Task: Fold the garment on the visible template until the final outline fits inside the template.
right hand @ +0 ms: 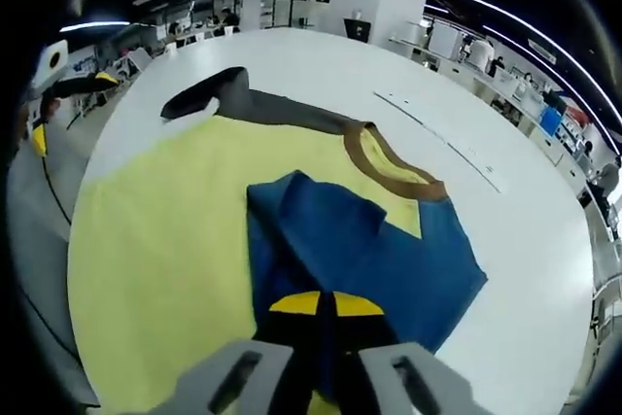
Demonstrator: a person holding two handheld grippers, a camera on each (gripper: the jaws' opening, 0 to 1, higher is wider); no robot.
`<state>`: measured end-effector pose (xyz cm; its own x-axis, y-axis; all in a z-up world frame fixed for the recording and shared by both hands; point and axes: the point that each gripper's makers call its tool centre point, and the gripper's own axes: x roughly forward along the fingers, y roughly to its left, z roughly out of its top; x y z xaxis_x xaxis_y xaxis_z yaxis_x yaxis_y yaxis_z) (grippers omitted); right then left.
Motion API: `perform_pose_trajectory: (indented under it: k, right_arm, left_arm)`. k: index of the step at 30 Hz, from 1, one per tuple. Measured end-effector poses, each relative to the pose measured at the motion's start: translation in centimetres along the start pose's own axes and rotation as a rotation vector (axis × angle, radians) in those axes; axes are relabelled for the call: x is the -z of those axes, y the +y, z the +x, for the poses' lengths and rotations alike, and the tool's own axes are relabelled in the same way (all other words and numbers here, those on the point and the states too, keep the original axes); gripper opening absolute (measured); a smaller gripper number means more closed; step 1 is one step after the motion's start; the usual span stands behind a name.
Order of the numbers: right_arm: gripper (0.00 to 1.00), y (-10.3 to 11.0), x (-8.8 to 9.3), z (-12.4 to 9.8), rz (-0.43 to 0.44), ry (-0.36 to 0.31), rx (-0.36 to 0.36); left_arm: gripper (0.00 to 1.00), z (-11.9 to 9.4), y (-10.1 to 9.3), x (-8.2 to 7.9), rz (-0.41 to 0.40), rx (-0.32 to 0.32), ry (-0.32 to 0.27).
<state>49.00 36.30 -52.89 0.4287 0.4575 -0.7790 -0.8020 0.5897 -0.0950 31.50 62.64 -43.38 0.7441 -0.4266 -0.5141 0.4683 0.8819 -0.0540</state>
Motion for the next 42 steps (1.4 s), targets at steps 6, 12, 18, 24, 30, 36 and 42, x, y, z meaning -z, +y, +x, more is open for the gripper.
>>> perform_pose_trajectory:
  k: [6, 12, 18, 24, 30, 36, 42]
  right_arm:
    - [0.0, 1.9, -1.8, -1.7, 0.204, -0.075, -0.084]
    - [0.0, 2.5, -4.1, -3.4, 0.309, -0.145, -0.146]
    - [0.0, 4.5, -5.5, -4.0, 0.277, -0.125, -0.177]
    - [0.0, 6.4, -6.9, -3.9, 0.273, -0.096, -0.224]
    - [0.0, 7.8, -8.6, -3.2, 0.313, -0.073, -0.258]
    - [0.0, 9.2, -10.9, -2.4, 0.358, -0.045, -0.275]
    - [0.0, 10.7, -13.3, -1.1, 0.342, -0.019, -0.283]
  left_arm:
    - [0.98, 0.0, 0.0, -0.1, 0.002, 0.0, -0.006]
    - [0.98, 0.1, -0.4, -0.2, 0.005, 0.01, -0.011]
    - [0.98, 0.0, -0.4, -0.3, 0.005, 0.011, -0.018]
    - [0.98, -0.1, -0.1, -0.3, 0.002, 0.007, -0.022]
    - [0.98, -0.2, 0.1, 0.0, -0.002, 0.007, -0.02]
    - [0.98, -0.1, 0.1, 0.2, -0.011, 0.012, -0.024]
    - [0.98, -0.2, 0.4, 0.4, -0.021, 0.007, -0.027]
